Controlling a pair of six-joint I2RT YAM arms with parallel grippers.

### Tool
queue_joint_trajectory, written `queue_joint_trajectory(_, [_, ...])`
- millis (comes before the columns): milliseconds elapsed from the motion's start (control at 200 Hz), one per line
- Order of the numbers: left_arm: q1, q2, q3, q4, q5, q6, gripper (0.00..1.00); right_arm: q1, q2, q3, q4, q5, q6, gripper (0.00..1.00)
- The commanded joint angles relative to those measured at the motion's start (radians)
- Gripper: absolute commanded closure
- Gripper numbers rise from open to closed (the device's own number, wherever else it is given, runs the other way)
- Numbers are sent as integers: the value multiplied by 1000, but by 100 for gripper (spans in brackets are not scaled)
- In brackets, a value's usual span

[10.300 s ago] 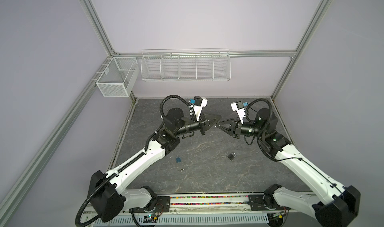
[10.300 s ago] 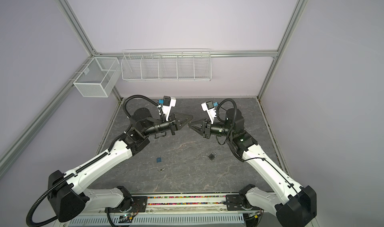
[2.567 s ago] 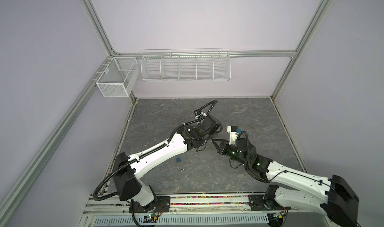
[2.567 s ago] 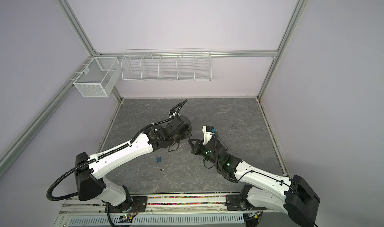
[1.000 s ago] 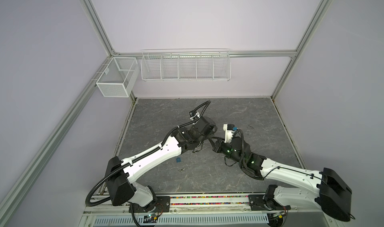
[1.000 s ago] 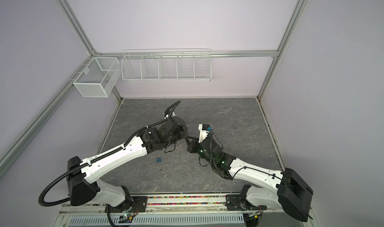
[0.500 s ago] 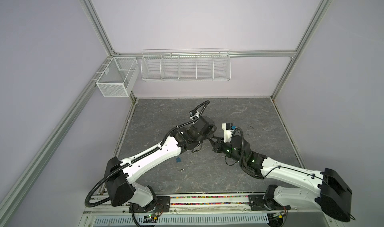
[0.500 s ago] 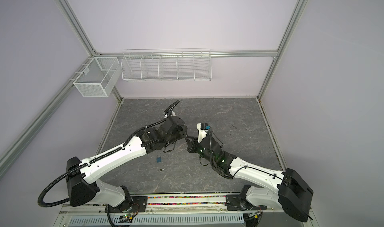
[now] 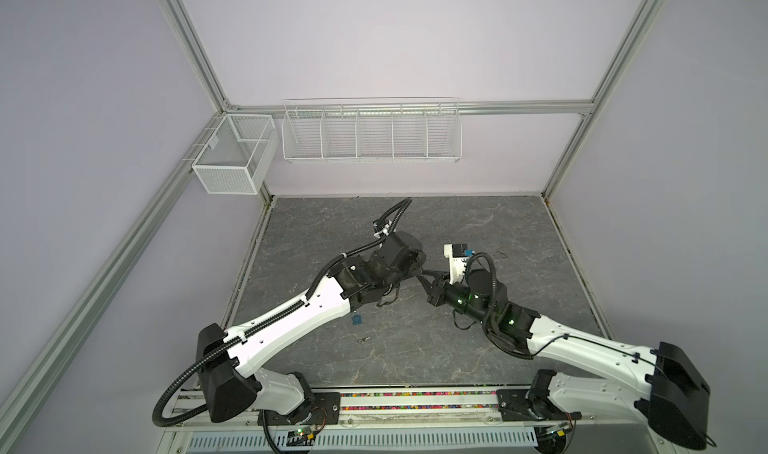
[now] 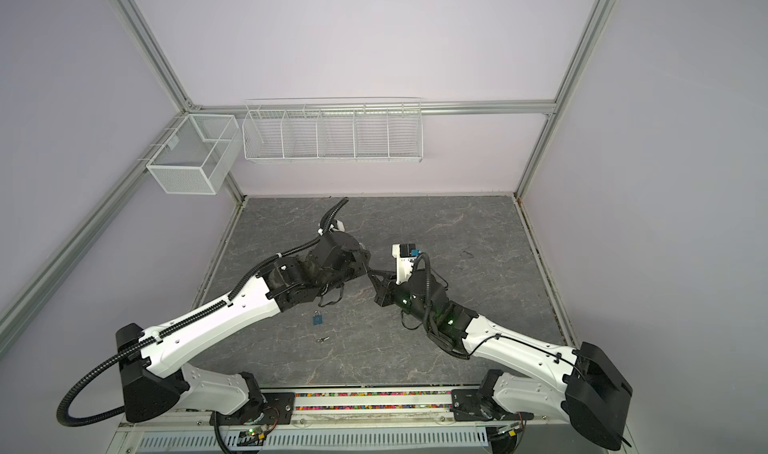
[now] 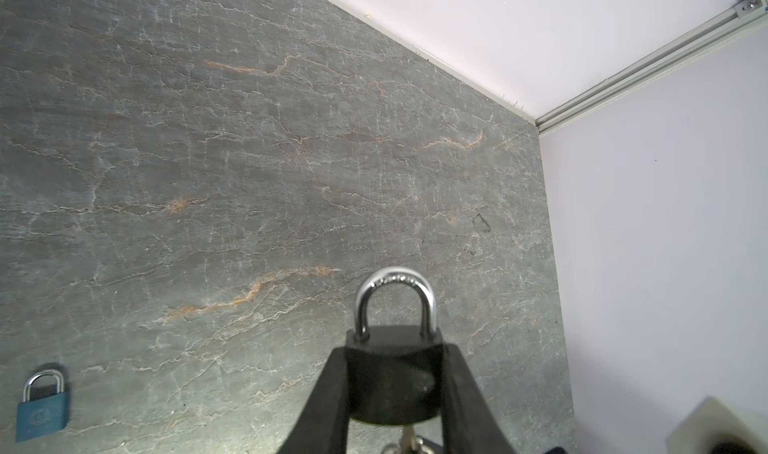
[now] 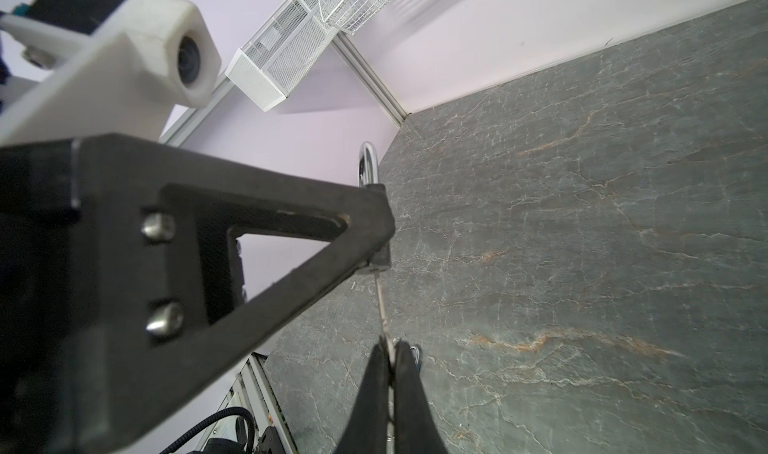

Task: Unlock with the key
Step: 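Guide the key blade with the right gripper toward the padlock's keyhole underneath, then push the silver key up into the black padlock's keyhole with the right gripper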

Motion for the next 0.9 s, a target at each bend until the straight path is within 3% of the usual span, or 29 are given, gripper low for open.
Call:
queue_joint_trajectory(0, [-8,-1,-12,-50,34,-30,100,18,-22,40,115,45,-43,94])
queue_joint_trajectory(105, [-8,-4,-4,-116,1,-63,100,26,-28,50,106,76,-60,94])
queue_joint_trajectory(210, [-8,-41,-62,-29,19,-125,100,59,0,39,171,115,-97,94])
queue_joint_trajectory(520, [-8,-69,-78,22,47,-182,100,64,61,34,328,70,-125,94])
queue_joint_trajectory(735, [-8,-70,-87,30,71,-185,100,65,52,97,179,86,-190,94])
queue_joint_trajectory(895, [-10,-63,-84,59,105,-180,100,59,55,93,199,86,-206,94])
